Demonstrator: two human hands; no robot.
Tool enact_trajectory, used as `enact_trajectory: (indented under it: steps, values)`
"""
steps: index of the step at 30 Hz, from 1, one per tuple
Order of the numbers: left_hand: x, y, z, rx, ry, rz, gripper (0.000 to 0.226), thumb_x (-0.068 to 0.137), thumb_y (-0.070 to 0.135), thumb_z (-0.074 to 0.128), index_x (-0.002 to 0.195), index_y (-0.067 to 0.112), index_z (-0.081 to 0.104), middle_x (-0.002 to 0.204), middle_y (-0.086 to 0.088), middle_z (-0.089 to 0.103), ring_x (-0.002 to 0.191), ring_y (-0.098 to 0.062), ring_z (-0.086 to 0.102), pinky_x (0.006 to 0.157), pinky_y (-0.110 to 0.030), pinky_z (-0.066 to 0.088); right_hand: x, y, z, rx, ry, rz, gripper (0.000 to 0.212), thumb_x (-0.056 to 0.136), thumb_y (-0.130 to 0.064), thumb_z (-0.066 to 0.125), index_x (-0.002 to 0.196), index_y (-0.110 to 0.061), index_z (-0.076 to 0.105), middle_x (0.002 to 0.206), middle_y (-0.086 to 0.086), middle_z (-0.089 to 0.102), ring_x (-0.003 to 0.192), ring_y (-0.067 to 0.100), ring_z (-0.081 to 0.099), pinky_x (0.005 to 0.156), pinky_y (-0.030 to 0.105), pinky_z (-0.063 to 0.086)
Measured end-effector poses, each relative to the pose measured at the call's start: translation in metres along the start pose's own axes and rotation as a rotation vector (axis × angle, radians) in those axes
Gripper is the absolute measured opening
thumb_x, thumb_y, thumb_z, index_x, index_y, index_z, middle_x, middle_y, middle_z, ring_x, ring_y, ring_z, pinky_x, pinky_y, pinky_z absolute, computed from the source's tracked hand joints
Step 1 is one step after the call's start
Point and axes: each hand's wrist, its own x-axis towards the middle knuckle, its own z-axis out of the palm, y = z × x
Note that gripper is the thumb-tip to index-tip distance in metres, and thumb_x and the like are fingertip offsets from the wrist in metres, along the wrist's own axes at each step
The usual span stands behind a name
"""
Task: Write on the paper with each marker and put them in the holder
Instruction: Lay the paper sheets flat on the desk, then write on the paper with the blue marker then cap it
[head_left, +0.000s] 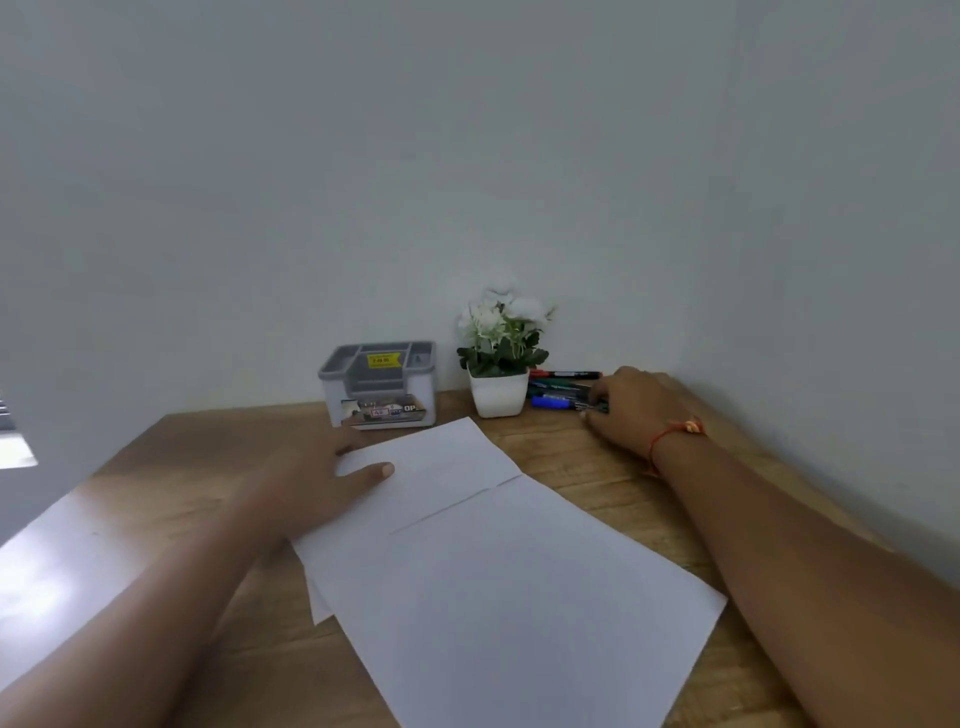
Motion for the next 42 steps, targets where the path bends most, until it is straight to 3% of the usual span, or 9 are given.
enact_trajectory:
  steps: [7,14,18,20,23,27,29,34,42]
  values:
    - [-0.006,0.003,-0.004,-0.032,-0.034,-0.072,0.024,0.089,0.053,0.062,0.098,0.031,0.063,0.091,0.012,0.061,0.082,-0.008,0.06,0.064,-0.028,0.05,0.002,-0.003,0.003,-0.031,0.011,-0.027,0.018,0.092,-0.04,0.068,0.101,-0.024,0.071,0.112,0.003,0.064,0.101,0.021,0.061,0.08,0.03,0.047]
    - [-0.004,-0.006,-0.002,-0.028,-0.073,-0.069,0.04,0.078,0.065,0.065,0.103,0.034,0.066,0.101,0.014,0.065,0.088,-0.006,0.059,0.074,-0.029,0.048,0.002,-0.003,0.0,-0.012,-0.055,-0.005,0.017,0.095,-0.034,0.065,0.103,-0.02,0.07,0.11,0.006,0.067,0.096,0.021,0.061,0.082,0.033,0.051]
    - [-0.009,-0.002,-0.004,-0.022,-0.103,-0.035,0.062,0.063,0.08,0.057,0.108,0.038,0.063,0.105,0.018,0.061,0.094,-0.004,0.057,0.084,-0.032,0.051,-0.006,-0.013,-0.027,0.011,0.043,0.081,0.019,0.094,-0.029,0.061,0.101,-0.013,0.064,0.102,0.011,0.065,0.087,0.025,0.059,0.074,0.036,0.052]
    - [-0.011,0.0,-0.006,-0.05,-0.111,-0.041,0.05,0.072,0.072,0.064,0.111,0.04,0.061,0.105,0.018,0.059,0.094,-0.004,0.057,0.082,-0.03,0.05,-0.013,-0.018,-0.047,0.062,0.108,0.109,0.018,0.094,-0.025,0.059,0.105,-0.01,0.057,0.095,0.015,0.066,0.079,0.029,0.061,0.063,0.035,0.048]
    - [-0.012,-0.001,-0.01,-0.068,-0.104,-0.024,0.044,0.081,0.06,0.067,0.12,0.041,0.06,0.104,0.017,0.057,0.093,-0.003,0.055,0.076,-0.027,0.045,-0.031,-0.048,-0.073,0.483,0.065,0.019,0.019,0.1,-0.012,0.044,0.111,-0.022,0.055,0.086,0.008,0.065,0.065,0.021,0.068,0.057,0.029,0.049]
    - [-0.016,-0.003,-0.014,-0.103,-0.109,0.008,0.039,0.083,0.051,0.071,0.12,0.041,0.064,0.1,0.018,0.057,0.089,0.0,0.054,0.076,-0.025,0.043,-0.078,-0.115,-0.077,1.211,-0.339,-0.113,0.024,0.106,-0.015,0.044,0.105,-0.021,0.067,0.094,0.007,0.067,0.077,0.013,0.071,0.072,0.029,0.058]
    - [-0.015,-0.005,-0.014,-0.108,-0.107,0.038,0.038,0.083,0.05,0.071,0.119,0.042,0.065,0.102,0.017,0.061,0.091,-0.004,0.057,0.081,-0.028,0.048,-0.092,-0.132,-0.063,1.047,-0.453,-0.27,0.017,0.101,-0.038,0.058,0.116,-0.032,0.06,0.111,-0.008,0.074,0.098,0.002,0.07,0.092,0.03,0.056]
    - [-0.017,-0.005,-0.017,-0.132,-0.103,0.028,0.033,0.089,0.041,0.067,0.121,0.048,0.063,0.099,0.011,0.062,0.086,-0.008,0.058,0.075,-0.026,0.047,-0.103,-0.133,-0.033,0.487,-0.502,-0.48,0.098,0.059,-0.059,0.09,0.136,-0.046,0.03,0.149,-0.018,0.05,0.135,0.006,0.046,0.109,0.031,0.043]
    - [-0.017,-0.009,-0.018,-0.217,-0.136,-0.018,0.022,0.088,0.035,0.071,0.11,0.04,0.07,0.09,0.009,0.067,0.088,-0.008,0.062,0.09,-0.034,0.051,-0.099,-0.12,-0.019,0.415,-0.46,-0.498,0.101,0.062,-0.065,0.085,0.14,-0.044,0.026,0.153,-0.014,0.039,0.141,0.008,0.041,0.112,0.036,0.042]
